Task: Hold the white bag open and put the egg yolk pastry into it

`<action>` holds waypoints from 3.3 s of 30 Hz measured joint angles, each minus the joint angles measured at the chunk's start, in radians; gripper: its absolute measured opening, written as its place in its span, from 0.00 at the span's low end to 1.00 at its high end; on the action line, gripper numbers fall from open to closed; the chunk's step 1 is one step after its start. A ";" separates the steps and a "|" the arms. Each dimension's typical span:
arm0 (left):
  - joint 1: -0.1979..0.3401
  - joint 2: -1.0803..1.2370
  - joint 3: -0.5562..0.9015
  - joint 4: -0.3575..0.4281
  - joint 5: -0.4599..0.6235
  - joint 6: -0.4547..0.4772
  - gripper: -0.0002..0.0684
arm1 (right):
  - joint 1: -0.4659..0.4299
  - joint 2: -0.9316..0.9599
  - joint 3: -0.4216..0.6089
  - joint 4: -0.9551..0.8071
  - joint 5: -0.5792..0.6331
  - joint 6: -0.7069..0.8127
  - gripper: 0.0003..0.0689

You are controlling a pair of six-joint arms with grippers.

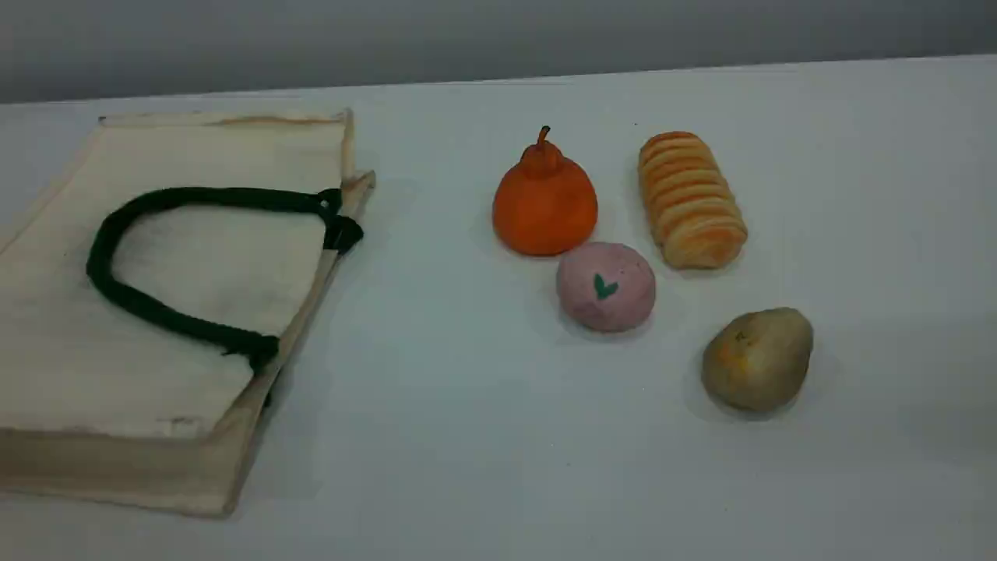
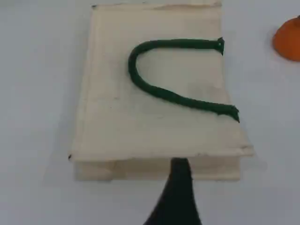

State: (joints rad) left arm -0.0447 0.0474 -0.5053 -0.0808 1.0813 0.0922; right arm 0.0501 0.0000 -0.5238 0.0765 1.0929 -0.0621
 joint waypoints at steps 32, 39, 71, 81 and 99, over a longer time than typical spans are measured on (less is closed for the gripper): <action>0.000 0.000 0.000 0.000 0.000 0.000 0.86 | 0.000 0.000 0.000 0.000 0.000 0.000 0.67; -0.025 0.000 0.000 -0.003 0.000 0.000 0.86 | 0.000 0.000 0.000 0.033 -0.051 -0.001 0.67; -0.139 0.805 -0.403 0.081 -0.048 -0.137 0.86 | 0.091 0.668 -0.435 -0.002 -0.094 0.050 0.67; -0.139 1.218 -0.505 0.081 -0.222 -0.160 0.86 | 0.091 0.903 -0.478 0.015 -0.304 0.031 0.67; -0.138 1.754 -0.628 0.311 -0.362 -0.342 0.86 | 0.091 1.061 -0.501 0.022 -0.333 0.031 0.67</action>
State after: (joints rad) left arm -0.1826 1.8011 -1.1328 0.2300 0.7198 -0.2499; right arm 0.1411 1.0607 -1.0247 0.0986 0.7603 -0.0313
